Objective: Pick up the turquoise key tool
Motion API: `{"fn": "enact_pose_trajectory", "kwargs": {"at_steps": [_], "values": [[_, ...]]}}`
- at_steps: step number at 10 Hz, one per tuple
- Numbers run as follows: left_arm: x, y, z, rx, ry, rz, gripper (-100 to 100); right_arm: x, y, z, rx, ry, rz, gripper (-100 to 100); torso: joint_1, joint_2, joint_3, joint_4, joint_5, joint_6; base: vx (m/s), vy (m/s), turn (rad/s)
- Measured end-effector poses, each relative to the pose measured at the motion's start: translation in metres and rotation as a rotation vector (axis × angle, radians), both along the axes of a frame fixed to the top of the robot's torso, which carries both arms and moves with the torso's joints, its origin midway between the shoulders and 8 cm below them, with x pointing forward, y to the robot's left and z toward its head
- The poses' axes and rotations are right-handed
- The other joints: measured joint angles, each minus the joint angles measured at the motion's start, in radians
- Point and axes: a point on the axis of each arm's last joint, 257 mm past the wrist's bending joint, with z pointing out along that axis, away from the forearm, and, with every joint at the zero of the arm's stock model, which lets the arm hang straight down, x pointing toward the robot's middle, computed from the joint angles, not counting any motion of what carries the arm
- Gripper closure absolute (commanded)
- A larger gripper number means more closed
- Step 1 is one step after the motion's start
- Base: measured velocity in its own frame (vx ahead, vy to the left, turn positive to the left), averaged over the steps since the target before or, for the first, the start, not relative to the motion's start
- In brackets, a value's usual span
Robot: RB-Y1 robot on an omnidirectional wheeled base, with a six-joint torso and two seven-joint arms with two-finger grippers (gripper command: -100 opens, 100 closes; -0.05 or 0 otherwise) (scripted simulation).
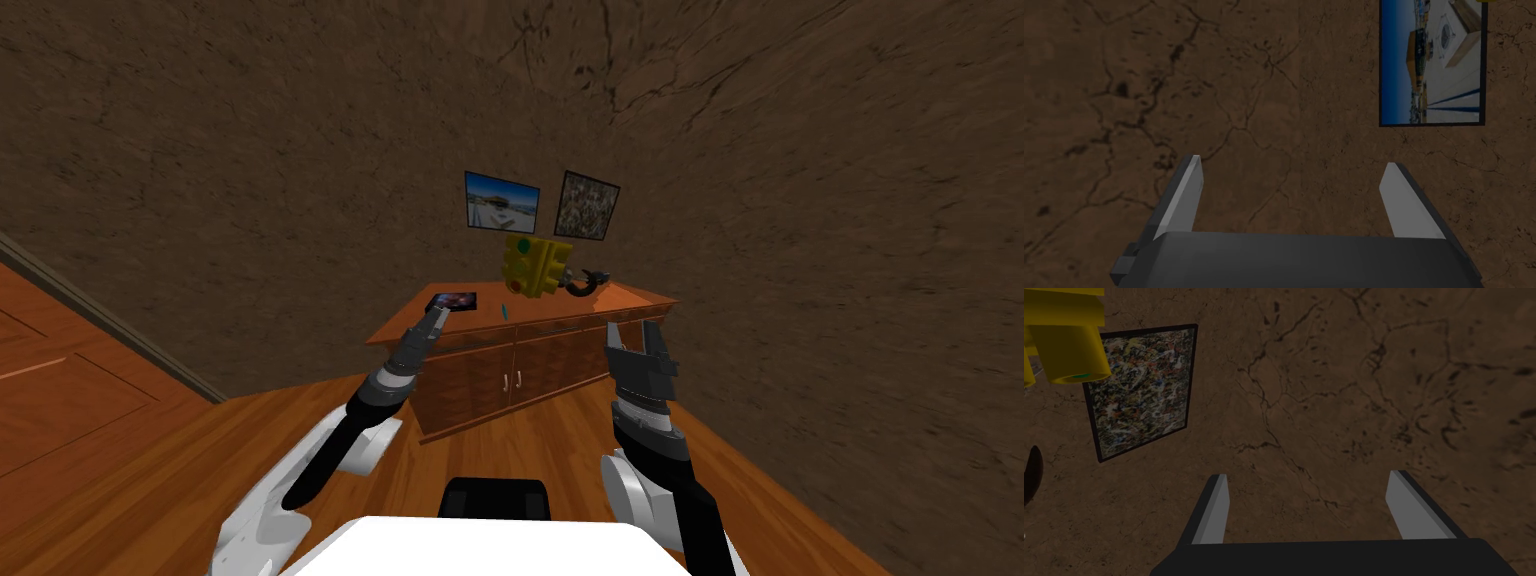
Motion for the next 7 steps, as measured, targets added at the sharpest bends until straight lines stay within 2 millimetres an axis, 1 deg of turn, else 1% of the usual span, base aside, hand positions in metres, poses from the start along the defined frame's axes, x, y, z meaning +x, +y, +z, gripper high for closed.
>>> {"fn": "enact_pose_trajectory", "kwargs": {"at_steps": [3,4,7], "values": [[0.002,-0.022,-0.008,0.134,-0.030,-0.027,-100,0.000,0.000,0.000,0.000,0.000,0.000,0,0.000,-0.001,0.000,0.000,0.000,0.000,-0.074,-0.019,-0.068],[0.004,-0.033,-0.012,0.191,-0.046,-0.037,-100,0.000,0.000,0.000,0.000,0.000,0.000,0,-0.001,0.000,0.000,0.000,0.000,0.000,-0.072,-0.022,-0.041],[0.004,-0.052,-0.025,0.343,-0.085,-0.059,-100,0.000,0.000,0.000,0.000,0.000,0.000,0,-0.001,-0.001,0.000,0.000,0.000,0.000,-0.076,-0.029,-0.080]]}}
